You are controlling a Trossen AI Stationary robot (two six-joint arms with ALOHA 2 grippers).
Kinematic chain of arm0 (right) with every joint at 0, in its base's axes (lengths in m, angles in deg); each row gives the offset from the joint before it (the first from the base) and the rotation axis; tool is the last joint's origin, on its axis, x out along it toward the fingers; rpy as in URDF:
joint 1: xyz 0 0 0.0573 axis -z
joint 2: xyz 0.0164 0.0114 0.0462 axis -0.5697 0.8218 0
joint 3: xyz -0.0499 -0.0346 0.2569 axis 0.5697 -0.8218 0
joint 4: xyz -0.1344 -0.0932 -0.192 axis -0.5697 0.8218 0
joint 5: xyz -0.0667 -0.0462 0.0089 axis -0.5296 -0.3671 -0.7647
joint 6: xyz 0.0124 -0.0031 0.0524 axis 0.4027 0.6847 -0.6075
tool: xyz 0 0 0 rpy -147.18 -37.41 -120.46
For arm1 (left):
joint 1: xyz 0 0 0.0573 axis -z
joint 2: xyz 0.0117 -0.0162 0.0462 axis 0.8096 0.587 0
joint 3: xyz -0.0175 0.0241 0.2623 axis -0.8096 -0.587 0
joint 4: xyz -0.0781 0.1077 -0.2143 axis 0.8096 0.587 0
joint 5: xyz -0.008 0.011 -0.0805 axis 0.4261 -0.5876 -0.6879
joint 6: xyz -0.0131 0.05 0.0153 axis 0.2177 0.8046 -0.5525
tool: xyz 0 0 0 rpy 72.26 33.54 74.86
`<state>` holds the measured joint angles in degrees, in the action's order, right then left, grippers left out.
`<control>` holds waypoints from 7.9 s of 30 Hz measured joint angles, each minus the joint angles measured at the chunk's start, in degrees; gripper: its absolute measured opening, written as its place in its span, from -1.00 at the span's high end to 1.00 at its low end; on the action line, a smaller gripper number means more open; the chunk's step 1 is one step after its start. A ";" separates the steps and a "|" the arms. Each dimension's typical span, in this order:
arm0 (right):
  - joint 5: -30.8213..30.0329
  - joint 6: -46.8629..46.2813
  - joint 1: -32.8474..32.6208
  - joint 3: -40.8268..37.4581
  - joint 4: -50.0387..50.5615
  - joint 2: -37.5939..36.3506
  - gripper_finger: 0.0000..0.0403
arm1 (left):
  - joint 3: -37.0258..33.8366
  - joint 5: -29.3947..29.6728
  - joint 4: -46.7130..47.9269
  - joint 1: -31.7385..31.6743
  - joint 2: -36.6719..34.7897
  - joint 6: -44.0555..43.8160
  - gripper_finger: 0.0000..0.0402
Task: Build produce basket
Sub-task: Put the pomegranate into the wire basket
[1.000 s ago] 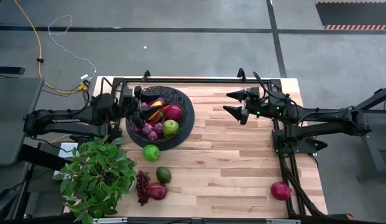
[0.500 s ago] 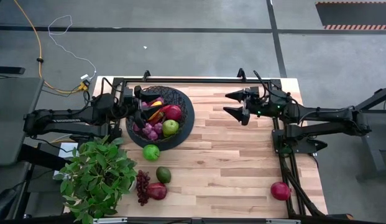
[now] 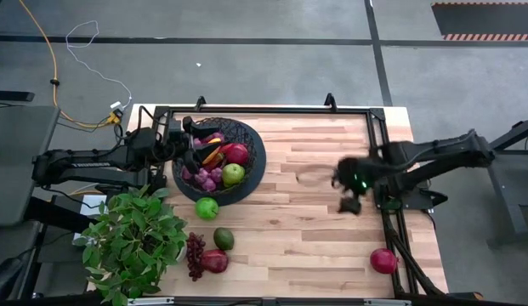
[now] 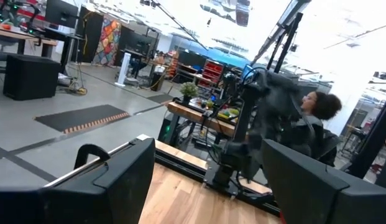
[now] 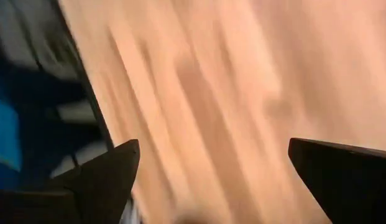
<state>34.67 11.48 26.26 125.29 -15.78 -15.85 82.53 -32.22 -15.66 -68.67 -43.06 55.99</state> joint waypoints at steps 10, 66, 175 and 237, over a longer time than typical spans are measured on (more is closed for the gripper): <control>9.28 -30.69 -25.51 -9.67 1.47 1.17 -0.95 | 0.00 -0.04 0.00 0.02 0.02 0.44 -0.41; 23.86 -29.99 -40.31 -8.96 -12.93 35.06 -0.73 | 0.02 0.02 0.00 0.02 0.01 -0.46 -0.41; -8.24 -12.01 17.73 -15.82 -97.76 16.07 -0.76 | 27.08 0.08 12.83 4.13 36.15 27.22 -0.87; -12.69 -13.50 13.49 -15.87 -99.38 16.03 -0.76 | 27.02 -0.44 -9.16 6.10 47.71 34.07 -0.68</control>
<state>21.98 -2.01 39.75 109.42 -115.16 0.18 109.55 -32.66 -24.82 -62.57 4.65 90.06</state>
